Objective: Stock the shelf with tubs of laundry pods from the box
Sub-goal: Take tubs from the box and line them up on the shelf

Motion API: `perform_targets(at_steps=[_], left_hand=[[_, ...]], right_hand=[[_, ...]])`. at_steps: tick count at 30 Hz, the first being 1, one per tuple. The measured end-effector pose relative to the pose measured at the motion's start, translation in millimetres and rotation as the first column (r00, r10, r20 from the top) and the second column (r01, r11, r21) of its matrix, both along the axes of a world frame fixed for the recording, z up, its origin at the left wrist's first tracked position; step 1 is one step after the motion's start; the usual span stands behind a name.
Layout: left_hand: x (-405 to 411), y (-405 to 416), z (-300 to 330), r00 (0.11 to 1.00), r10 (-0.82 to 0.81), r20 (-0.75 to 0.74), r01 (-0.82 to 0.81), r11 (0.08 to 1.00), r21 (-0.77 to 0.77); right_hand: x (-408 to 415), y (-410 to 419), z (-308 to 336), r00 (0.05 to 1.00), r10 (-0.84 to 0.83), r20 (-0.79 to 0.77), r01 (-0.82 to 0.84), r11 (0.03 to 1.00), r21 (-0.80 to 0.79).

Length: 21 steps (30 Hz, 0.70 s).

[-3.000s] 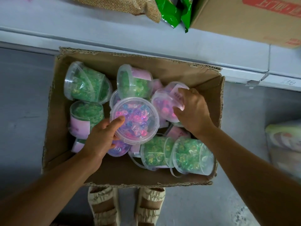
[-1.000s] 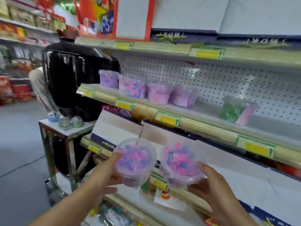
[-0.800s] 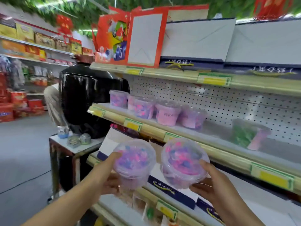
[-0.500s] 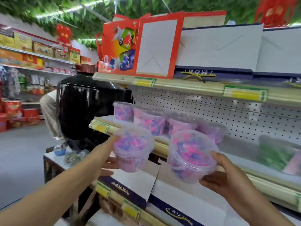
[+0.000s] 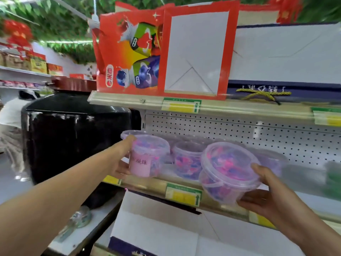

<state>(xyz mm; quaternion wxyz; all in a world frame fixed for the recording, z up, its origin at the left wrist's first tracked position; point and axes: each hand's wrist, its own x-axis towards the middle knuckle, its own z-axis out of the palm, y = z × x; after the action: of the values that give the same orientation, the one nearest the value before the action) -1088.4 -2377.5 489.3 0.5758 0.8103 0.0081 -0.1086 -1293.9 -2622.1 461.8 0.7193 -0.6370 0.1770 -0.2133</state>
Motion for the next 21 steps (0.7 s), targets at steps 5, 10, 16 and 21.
perform_targets(at_steps=[5,10,16,21], left_hand=[[21.1,1.1,-4.9,0.989,-0.141,0.05,0.133,0.982,0.136],[24.5,7.0,-21.6,0.889,-0.131,0.44,-0.02,0.947,0.322],[20.2,-12.1,-39.9,0.737,-0.219,0.639,-0.164,0.86,0.484],[41.7,-17.0,-43.7,0.736,-0.203,0.646,-0.197,0.849,0.491]], right_hand=[[12.8,5.9,0.4,0.999,-0.039,-0.007,0.039,0.999,-0.017],[22.2,11.5,-2.2,0.998,-0.058,-0.017,0.057,0.998,-0.019],[26.3,12.6,-5.4,0.997,-0.065,-0.034,0.064,0.997,-0.033],[24.0,4.4,-7.4,0.995,-0.095,-0.04,0.094,0.995,-0.041]])
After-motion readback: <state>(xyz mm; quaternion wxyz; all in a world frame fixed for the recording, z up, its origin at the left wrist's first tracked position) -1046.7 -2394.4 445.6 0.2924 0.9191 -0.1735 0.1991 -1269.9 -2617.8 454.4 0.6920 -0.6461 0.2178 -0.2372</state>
